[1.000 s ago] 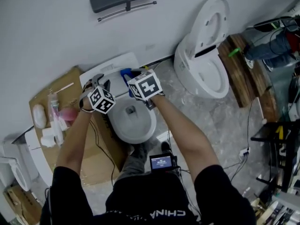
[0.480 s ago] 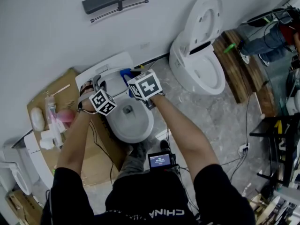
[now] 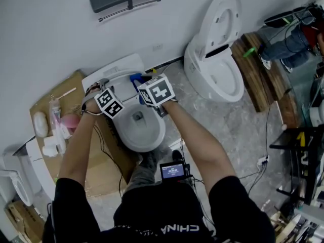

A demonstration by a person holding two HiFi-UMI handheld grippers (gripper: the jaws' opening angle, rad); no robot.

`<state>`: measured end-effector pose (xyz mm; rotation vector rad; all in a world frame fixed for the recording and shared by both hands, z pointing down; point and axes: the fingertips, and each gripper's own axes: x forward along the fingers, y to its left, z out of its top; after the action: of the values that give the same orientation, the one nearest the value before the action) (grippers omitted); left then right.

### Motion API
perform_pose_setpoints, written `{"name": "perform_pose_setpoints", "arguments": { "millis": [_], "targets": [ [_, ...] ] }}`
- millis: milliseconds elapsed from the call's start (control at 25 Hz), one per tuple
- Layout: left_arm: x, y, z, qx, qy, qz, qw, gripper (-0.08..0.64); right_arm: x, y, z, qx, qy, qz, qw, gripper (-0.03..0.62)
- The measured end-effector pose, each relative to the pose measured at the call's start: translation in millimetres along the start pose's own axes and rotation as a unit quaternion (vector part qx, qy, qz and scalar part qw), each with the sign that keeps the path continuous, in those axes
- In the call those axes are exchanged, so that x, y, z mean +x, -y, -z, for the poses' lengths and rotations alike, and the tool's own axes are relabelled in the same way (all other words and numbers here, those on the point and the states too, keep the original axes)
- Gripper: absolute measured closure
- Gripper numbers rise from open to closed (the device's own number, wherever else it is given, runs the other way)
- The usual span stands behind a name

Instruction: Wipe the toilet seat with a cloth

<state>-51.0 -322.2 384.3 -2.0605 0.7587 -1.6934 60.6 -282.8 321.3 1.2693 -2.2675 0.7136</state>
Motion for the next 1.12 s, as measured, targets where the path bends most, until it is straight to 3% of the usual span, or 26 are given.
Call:
{"name": "perform_pose_setpoints", "arguments": {
  "millis": [120,240,320,520,720,920,1120],
  "targets": [
    [-5.3,8.5,-0.9,-0.011,0.005,0.052,0.9986,0.428,-1.1,-2.8,4.3,0.004,-0.001,-0.007,1.0,0.534],
    [-8.9,38.4,2.3,-0.019,0.001,0.138,0.9903,0.444,-3.9,-3.7,6.5,0.001,0.0,-0.011,1.0,0.534],
    [-9.2,64.4,10.6,-0.01,-0.008,0.163,0.9866,0.48,-7.2,-5.6,8.3,0.0,0.0,-0.016,1.0,0.534],
    [-25.4,107.2,10.8,-0.044,0.009,0.191,0.9806,0.492,-18.2,-3.7,16.7,-0.004,-0.007,-0.031,0.999,0.534],
    [-40.6,156.6,11.9,-0.05,-0.001,0.223,0.9735,0.509,-23.1,-7.3,37.4,-0.004,-0.02,-0.047,0.999,0.534],
    [-50.3,207.3,11.7,-0.034,-0.008,0.198,0.9795,0.511,-33.9,-15.5,63.2,-0.012,-0.029,-0.072,0.997,0.534],
    [-53.1,279.0,19.2,-0.016,-0.039,0.218,0.975,0.479,-46.9,-24.3,104.1,-0.013,-0.04,-0.102,0.994,0.534]
  ]
}}
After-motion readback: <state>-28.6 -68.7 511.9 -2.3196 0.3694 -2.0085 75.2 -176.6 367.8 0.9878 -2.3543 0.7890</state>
